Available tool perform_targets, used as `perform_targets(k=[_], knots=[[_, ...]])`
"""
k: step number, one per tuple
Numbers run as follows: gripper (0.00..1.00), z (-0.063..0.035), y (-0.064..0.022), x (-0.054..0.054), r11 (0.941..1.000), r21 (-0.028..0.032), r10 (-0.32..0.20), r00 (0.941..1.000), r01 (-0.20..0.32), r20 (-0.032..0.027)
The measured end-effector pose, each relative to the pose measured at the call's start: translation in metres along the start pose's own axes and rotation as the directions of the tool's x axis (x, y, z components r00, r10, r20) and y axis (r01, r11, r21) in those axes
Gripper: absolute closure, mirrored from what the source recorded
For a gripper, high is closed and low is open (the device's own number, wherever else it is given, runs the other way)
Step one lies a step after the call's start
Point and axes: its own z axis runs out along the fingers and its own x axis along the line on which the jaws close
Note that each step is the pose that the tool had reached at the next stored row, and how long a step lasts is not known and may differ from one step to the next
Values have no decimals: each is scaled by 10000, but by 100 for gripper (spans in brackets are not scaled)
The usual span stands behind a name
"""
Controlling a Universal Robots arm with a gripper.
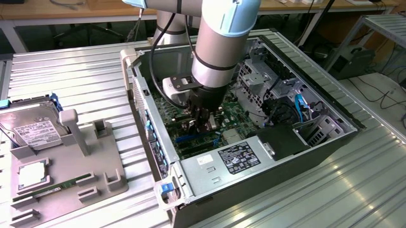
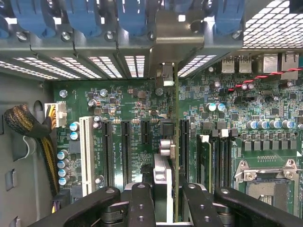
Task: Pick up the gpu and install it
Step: 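Insert the gpu into the slot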
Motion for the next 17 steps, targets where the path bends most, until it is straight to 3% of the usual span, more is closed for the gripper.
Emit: perform_targets(k=[17], knots=[[72,8,6,-6,10000,30,-10,10000,10,0]])
